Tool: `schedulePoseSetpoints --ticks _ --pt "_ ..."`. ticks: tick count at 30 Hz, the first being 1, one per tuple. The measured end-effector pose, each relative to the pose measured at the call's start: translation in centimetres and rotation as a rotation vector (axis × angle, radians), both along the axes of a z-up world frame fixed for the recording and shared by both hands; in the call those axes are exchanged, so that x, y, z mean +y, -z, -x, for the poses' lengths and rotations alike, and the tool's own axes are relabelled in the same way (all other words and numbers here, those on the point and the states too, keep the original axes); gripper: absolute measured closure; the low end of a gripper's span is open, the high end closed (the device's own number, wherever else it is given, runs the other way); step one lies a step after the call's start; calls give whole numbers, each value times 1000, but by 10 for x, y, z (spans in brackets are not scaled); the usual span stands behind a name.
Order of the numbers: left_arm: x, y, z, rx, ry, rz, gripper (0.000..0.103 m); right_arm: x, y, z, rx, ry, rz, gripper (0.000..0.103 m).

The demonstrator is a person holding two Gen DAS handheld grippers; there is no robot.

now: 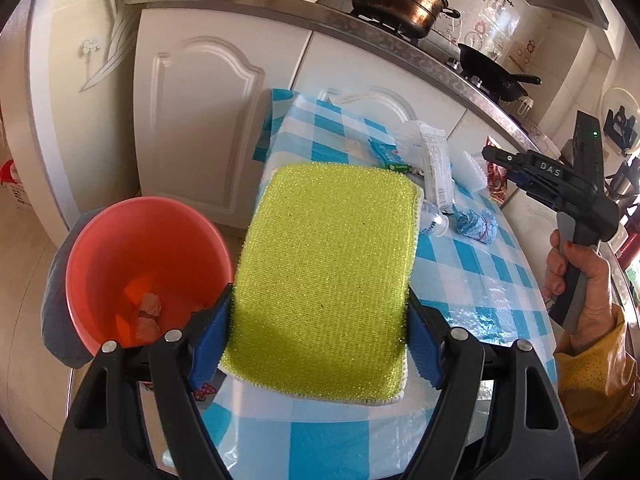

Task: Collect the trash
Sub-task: 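Carry sponge and red packet to the pink bucket and release both inside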

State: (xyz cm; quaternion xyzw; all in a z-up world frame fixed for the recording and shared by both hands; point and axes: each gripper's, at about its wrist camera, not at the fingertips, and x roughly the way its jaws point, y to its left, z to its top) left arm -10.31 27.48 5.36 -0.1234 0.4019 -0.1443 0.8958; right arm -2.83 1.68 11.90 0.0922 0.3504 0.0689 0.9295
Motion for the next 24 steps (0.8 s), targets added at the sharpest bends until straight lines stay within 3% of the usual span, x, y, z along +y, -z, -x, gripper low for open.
schedulePoseSetpoints --ticks 11,17,24 --pt "76 -4 4 -33 -208 8 25 133 -11 -1 28 -312 -47 61" --pt "108 3 2 -29 -288 22 25 201 10 -12 97 -432 -64 61" --pt "119 38 -15 46 -321 26 24 253 52 -24 192 -493 -21 61"
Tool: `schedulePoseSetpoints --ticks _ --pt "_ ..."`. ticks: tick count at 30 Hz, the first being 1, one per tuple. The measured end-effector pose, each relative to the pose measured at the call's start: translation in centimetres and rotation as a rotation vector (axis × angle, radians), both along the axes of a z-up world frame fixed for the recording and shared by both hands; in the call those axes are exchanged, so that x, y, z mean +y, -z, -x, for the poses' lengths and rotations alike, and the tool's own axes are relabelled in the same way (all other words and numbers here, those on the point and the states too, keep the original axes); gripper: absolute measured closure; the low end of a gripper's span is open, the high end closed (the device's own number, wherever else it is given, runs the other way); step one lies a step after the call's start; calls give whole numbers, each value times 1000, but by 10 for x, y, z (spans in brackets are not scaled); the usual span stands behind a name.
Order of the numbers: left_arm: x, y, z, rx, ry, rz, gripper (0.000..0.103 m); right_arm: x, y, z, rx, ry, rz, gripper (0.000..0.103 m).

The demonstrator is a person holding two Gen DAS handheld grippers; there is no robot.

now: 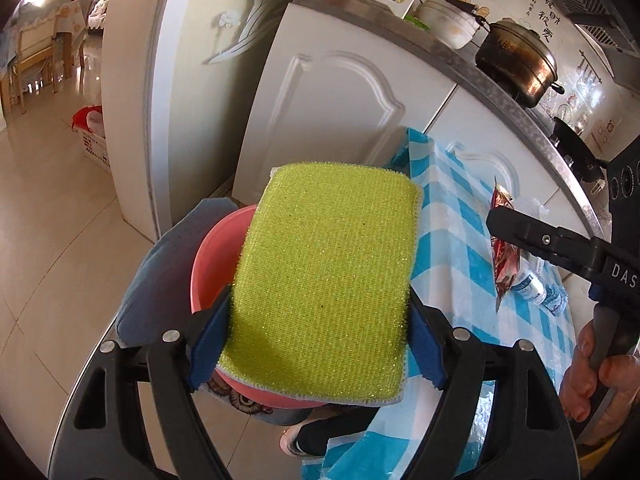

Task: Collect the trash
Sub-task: 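Carry sponge and red packet to the pink bucket and release both inside, then return both open tools over the table toward the remaining items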

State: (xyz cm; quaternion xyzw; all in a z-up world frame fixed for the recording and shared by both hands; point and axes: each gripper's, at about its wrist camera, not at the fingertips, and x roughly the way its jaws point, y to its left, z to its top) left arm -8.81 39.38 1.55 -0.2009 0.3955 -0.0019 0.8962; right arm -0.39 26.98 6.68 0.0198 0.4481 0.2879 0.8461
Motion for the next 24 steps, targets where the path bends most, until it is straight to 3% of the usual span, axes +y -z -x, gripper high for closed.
schedulePoseSetpoints --ticks 4,7,11,18,20,24 --pt "3 30 -18 86 -19 -6 21 21 23 -6 31 -21 54 55" --pt "2 49 -27 135 -30 -18 15 28 37 -9 37 -11 72 37" --pt "5 65 -33 182 -49 -34 12 19 36 -7 29 28 44 28" --pt "21 51 -18 138 -105 -69 11 -19 11 1 -24 116 -30 21" --pt "25 45 -11 123 -124 -78 11 -31 3 6 -53 143 -51 15" --pt "23 39 1 105 -136 -96 11 -53 -7 18 -83 190 -106 14"
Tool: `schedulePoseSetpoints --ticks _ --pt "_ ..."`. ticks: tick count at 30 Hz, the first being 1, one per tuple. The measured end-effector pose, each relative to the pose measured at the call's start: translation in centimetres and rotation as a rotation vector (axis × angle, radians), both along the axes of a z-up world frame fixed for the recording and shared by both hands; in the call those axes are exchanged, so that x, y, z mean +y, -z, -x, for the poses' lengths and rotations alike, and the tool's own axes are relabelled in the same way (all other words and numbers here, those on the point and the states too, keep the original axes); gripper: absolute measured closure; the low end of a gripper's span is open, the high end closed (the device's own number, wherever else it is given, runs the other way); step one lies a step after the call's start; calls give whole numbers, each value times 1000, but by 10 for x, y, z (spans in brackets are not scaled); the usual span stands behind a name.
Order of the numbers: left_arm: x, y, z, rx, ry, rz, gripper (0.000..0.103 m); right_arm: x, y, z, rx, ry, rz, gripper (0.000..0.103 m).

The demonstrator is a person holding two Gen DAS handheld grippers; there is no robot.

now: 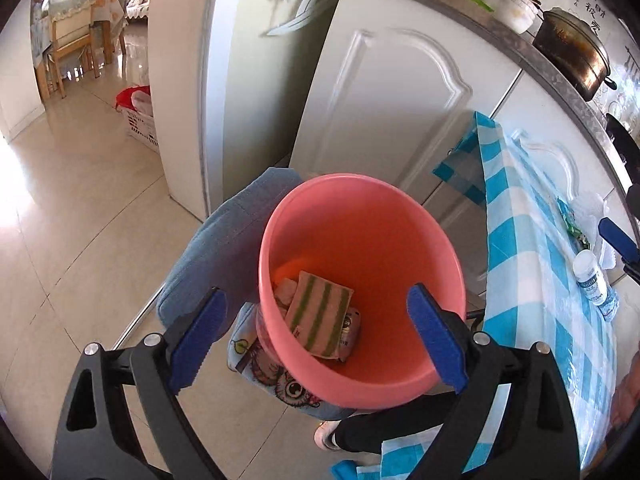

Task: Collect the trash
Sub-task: 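Return both open tools over the table toward the remaining items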

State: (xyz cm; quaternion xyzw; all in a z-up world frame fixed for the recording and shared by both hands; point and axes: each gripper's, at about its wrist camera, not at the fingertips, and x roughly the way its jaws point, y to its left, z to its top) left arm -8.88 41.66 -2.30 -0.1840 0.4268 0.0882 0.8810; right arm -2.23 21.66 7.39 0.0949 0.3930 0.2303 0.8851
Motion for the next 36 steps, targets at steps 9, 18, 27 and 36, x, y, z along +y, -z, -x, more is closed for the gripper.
schedulePoseSetpoints --ticks 9,18,27,36 --pt "-19 -6 17 32 16 85 10 -44 -5 21 -44 71 -57 14" --pt "-52 -37 21 28 68 183 9 -104 -14 44 -107 150 -139 14" --pt "-113 -83 9 1 176 124 8 -193 -19 53 -118 295 -235 14" --pt "-187 -113 -10 -17 297 103 7 -297 -10 59 -116 488 -294 12"
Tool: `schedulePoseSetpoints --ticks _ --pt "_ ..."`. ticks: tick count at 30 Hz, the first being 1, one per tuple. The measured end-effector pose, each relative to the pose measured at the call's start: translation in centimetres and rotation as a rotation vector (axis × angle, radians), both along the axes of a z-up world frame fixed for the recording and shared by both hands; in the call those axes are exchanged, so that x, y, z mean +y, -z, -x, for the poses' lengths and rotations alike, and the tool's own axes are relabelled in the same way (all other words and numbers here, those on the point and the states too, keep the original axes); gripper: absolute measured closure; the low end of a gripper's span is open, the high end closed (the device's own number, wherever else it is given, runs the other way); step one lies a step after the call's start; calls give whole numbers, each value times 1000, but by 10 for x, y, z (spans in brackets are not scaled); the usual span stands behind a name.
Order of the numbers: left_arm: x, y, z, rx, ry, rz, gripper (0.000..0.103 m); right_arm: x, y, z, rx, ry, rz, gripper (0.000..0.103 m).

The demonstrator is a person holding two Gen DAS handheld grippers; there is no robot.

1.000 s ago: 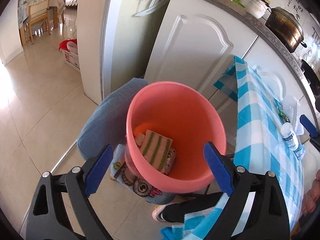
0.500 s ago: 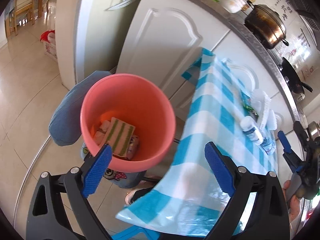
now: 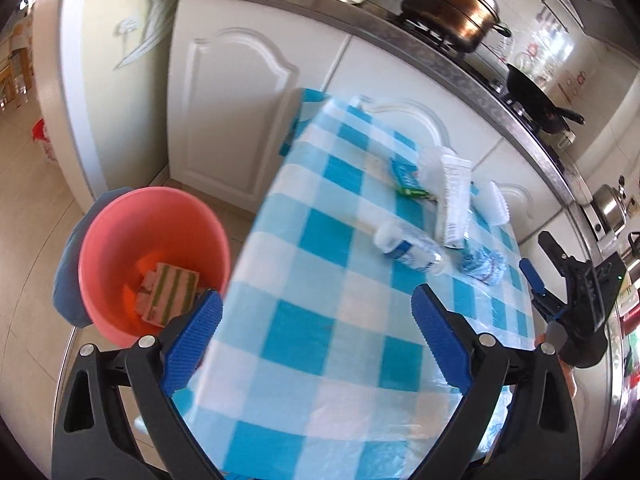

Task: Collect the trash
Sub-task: 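Return both open tools over the table toward the remaining items, then grasp the blue cloth bundle with right tool while left tool grasps the white foam net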

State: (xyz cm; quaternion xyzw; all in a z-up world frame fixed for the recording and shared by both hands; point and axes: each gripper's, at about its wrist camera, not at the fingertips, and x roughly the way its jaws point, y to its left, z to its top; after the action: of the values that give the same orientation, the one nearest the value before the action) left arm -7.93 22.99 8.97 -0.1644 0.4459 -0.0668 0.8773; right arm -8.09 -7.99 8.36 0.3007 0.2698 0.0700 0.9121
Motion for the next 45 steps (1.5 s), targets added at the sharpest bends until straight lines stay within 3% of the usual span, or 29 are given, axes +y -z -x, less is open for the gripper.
schedulePoseSetpoints --ticks 7,14,23,34,42,43,45 --pt "-52 -5 -12 1 89 -24 7 -71 23 3 70 110 -44 12" --pt "-100 -13 -31 -6 168 -41 7 -108 39 3 128 141 -42 12" --pt "-150 -45 -72 -102 194 -38 7 -65 48 -24 223 -51 139 11" --pt "-177 -28 -98 -78 215 -40 7 -12 61 -51 312 -99 438 11" --pt "-203 -23 -123 -70 261 -42 7 -21 69 -54 314 -78 405 12" --pt "-208 -22 -128 -67 274 -37 7 -24 69 -52 311 -64 407 22" --pt "-221 -22 -139 -64 295 -33 7 -29 69 -50 305 -49 399 30"
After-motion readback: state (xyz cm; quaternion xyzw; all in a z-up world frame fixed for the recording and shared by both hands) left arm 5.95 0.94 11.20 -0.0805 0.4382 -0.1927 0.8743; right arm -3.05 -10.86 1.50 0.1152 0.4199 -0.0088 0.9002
